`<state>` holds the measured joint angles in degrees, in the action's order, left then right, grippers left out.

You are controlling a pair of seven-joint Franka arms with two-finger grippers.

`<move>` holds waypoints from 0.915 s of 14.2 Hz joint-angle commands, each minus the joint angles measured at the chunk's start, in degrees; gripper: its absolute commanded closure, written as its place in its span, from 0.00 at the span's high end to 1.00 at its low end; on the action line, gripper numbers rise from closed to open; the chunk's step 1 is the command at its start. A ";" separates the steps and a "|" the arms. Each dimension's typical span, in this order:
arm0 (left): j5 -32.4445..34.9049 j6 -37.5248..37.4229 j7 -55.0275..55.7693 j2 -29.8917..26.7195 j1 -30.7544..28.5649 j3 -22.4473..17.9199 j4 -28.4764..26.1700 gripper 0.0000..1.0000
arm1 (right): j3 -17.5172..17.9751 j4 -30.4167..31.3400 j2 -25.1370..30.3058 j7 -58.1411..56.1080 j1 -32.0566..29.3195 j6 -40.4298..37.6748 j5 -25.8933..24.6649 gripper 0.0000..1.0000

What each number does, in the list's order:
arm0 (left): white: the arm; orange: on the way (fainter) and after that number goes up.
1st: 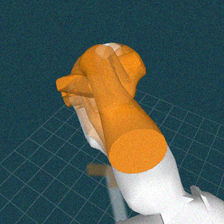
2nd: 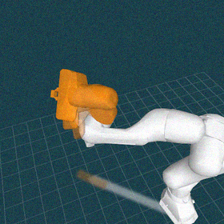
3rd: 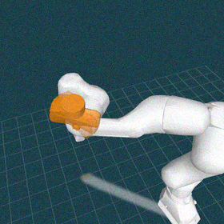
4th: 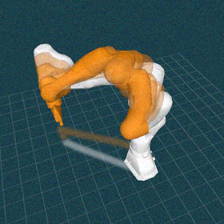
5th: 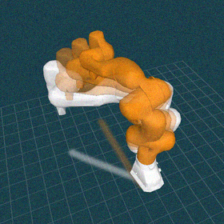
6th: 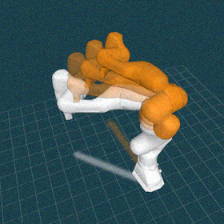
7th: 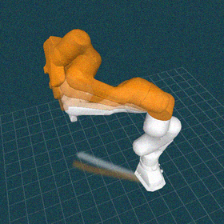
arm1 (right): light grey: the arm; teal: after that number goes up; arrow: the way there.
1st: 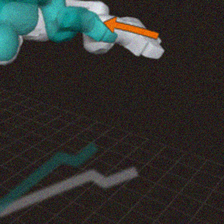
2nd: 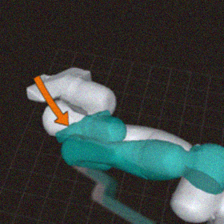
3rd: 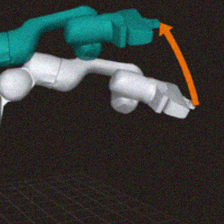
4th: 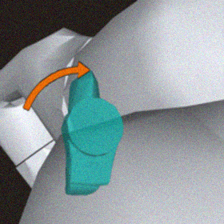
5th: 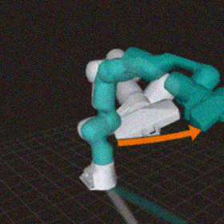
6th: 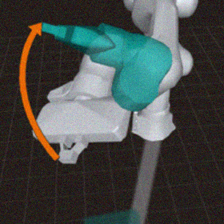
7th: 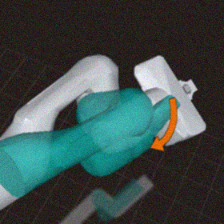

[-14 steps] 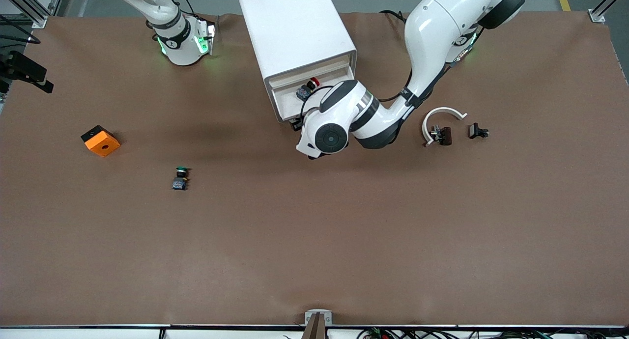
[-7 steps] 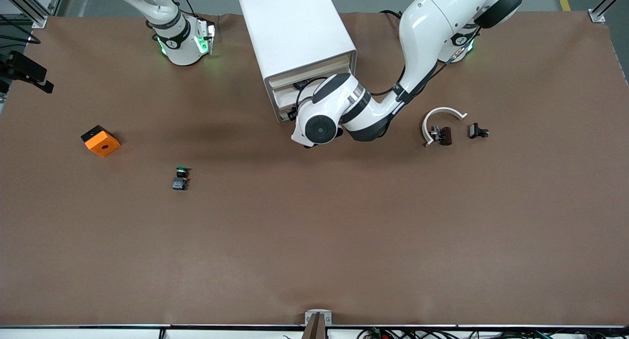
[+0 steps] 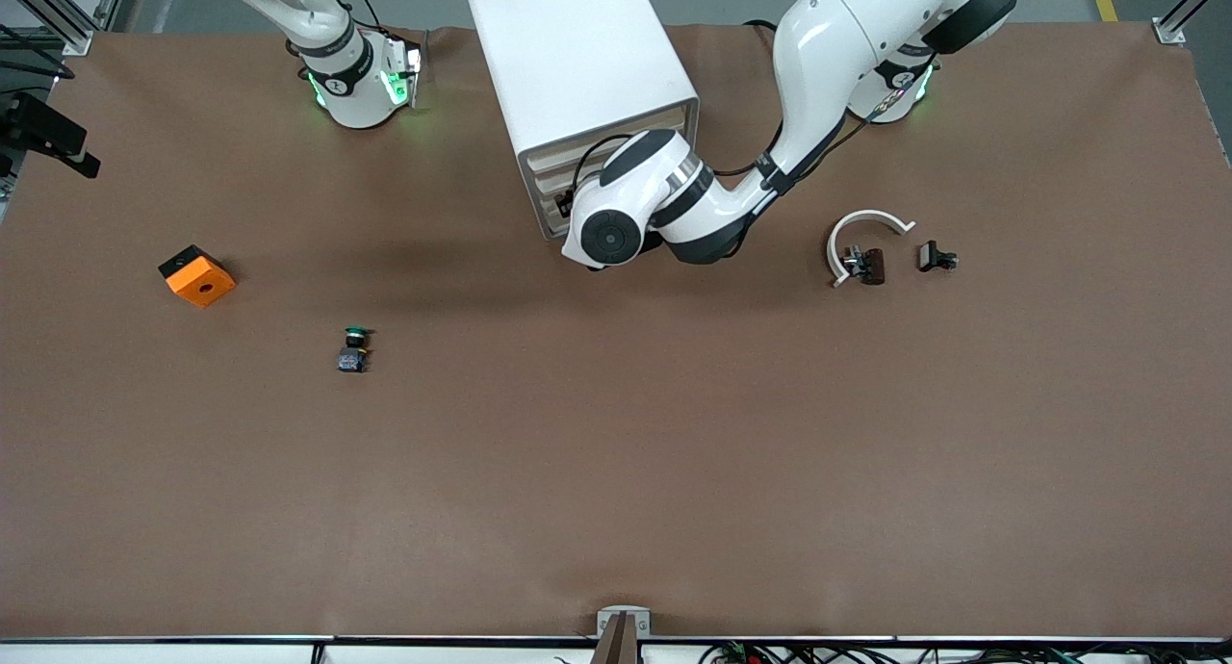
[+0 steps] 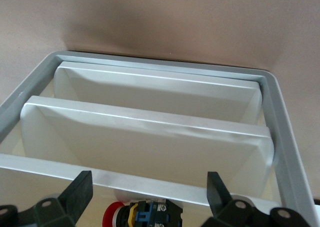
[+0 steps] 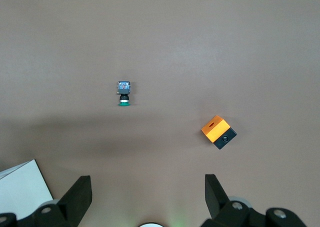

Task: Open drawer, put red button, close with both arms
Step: 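Pull the left gripper back from the closed drawer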

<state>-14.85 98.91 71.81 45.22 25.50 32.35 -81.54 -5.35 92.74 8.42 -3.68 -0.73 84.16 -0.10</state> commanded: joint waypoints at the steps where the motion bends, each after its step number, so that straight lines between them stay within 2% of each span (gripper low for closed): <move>1: 0.79 -0.73 0.88 -0.57 0.08 0.61 -0.73 1.00 | 0.34 1.83 2.04 1.65 -0.15 0.66 0.10 1.00; 7: 3.87 -0.73 0.17 -0.57 -1.15 -0.09 -0.03 1.00 | 0.34 2.36 2.22 1.65 -0.15 1.53 0.10 1.00; 10: 4.22 -0.91 0.09 -0.66 -3.96 -1.15 1.12 1.00 | 0.34 2.36 2.13 1.65 -0.15 1.62 0.10 1.00; 13: 8.95 -0.91 -3.41 -2.41 -8.78 -0.71 1.20 1.00 | 0.34 2.36 2.13 1.65 -0.15 1.62 0.10 1.00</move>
<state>-8.65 98.81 70.72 45.10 19.46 31.18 -80.08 -5.28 93.57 8.90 -2.89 -0.73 85.03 -0.10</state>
